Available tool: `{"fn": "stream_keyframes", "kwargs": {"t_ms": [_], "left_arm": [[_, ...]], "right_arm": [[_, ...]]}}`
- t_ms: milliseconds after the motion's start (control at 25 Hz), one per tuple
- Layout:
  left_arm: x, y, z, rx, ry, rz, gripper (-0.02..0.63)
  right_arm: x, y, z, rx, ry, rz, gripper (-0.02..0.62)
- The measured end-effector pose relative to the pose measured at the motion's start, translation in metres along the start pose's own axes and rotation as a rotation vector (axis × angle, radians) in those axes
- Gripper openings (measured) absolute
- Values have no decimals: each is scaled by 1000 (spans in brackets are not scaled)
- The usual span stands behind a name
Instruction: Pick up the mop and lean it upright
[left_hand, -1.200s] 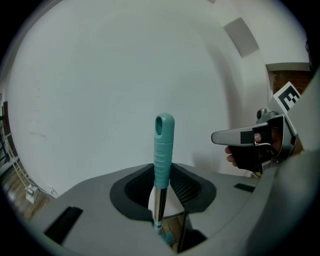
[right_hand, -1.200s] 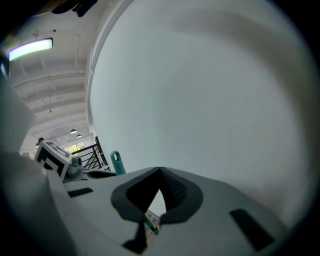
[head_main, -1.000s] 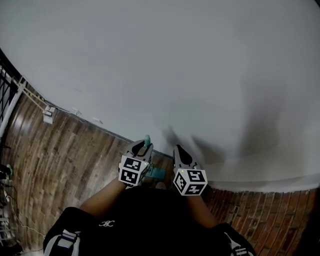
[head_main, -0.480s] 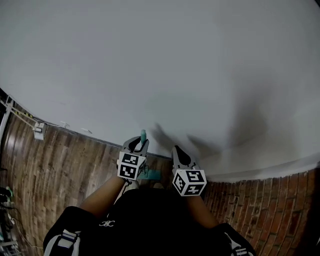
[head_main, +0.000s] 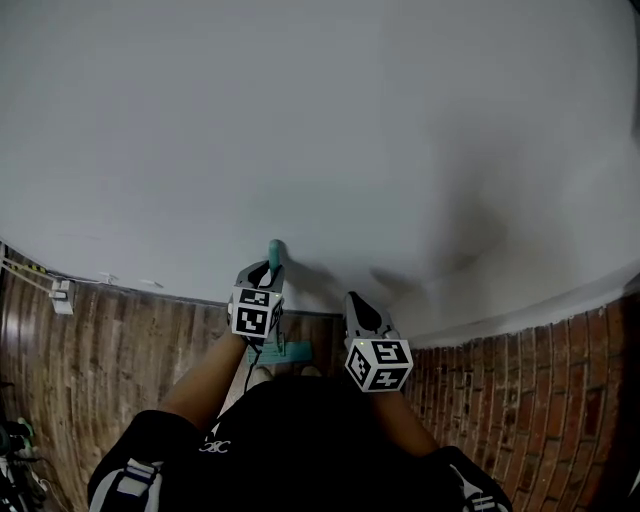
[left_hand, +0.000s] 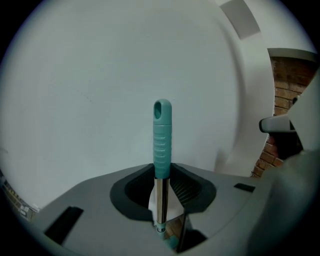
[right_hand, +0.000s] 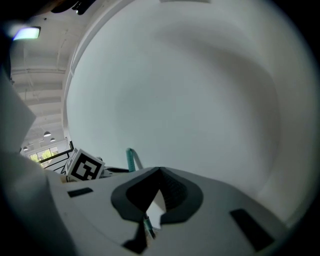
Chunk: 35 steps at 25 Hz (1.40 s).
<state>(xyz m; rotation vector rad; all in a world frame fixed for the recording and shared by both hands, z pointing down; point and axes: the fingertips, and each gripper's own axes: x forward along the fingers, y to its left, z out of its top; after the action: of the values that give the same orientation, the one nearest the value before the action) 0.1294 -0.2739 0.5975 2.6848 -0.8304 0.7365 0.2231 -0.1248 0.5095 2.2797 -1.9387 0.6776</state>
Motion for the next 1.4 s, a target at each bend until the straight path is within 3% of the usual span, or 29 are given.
{"fn": "stream_keyframes", "kwargs": {"t_ms": [400,680,760,880,1040,1400], "left_arm": [[1,0,-4,-10,22,-14,98],[-21,11,-17,-124,55,4,100],[-32,12,-15,-140,39,13,94],[-51,15,-6,-130,-11,57,1],[-72,17,4,-154,-60,78,-2],[-123,25,9,-168,-82,134,-2]], "right_arm": [[6,0,2,-4,6,3,12],[19,15,2,-27,18,46,12],[23,19,1,-33,25,64,12],[29,29,1,-42,31,95,12],[36,43,4,-57,29,137,12],[48,85,0,-105,22,226,12]]}}
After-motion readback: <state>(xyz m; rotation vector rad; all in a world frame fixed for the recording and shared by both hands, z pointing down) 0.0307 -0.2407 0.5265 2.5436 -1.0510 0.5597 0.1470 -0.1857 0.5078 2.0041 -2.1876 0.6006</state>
